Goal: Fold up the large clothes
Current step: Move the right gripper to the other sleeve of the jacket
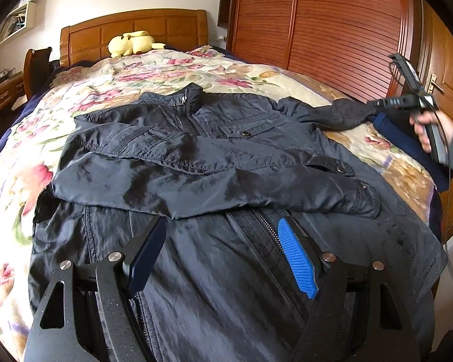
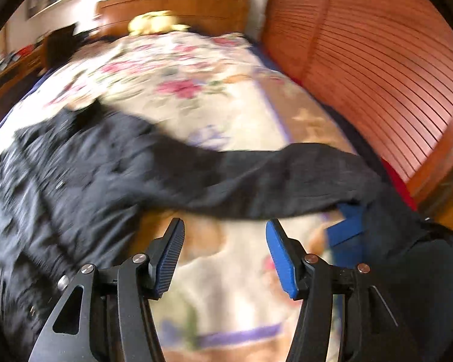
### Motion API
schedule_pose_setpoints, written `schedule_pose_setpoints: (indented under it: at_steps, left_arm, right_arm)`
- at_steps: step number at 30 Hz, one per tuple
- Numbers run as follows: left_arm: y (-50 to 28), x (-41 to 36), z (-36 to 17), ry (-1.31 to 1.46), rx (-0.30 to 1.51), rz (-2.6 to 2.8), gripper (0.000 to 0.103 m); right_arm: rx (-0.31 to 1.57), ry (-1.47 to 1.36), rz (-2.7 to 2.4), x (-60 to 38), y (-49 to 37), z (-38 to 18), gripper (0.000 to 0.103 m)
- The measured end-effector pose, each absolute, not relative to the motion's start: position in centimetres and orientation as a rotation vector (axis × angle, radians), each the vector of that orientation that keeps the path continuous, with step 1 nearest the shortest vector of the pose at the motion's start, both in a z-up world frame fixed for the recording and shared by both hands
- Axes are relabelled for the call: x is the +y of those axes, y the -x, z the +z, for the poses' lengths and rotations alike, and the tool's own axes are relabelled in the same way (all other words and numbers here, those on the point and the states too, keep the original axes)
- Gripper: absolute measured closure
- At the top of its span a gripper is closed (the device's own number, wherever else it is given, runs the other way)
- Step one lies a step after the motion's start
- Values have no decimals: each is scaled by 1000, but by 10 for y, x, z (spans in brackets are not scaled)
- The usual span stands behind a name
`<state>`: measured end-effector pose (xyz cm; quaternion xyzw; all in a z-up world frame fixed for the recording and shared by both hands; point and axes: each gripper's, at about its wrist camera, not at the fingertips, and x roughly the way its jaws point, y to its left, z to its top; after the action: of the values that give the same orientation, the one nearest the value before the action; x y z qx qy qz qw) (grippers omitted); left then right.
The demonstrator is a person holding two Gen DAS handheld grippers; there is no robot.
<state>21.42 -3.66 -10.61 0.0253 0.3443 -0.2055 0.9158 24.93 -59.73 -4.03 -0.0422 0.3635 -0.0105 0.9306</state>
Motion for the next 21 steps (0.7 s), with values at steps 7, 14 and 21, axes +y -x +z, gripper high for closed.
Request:
schedule_pose_setpoints:
  at_steps: [7, 14, 21]
  left_arm:
    - [-217, -41, -112, -65, 729, -414, 26]
    - [-219, -42, -115, -63, 744, -414, 26]
    - [-221, -41, -117, -51, 754, -422, 26]
  right_arm:
    - [810, -72, -94, -630, -299, -58, 45]
    - [860, -147, -128, -636, -342, -100, 35]
    - [902, -215, -208, -651, -373, -134, 34]
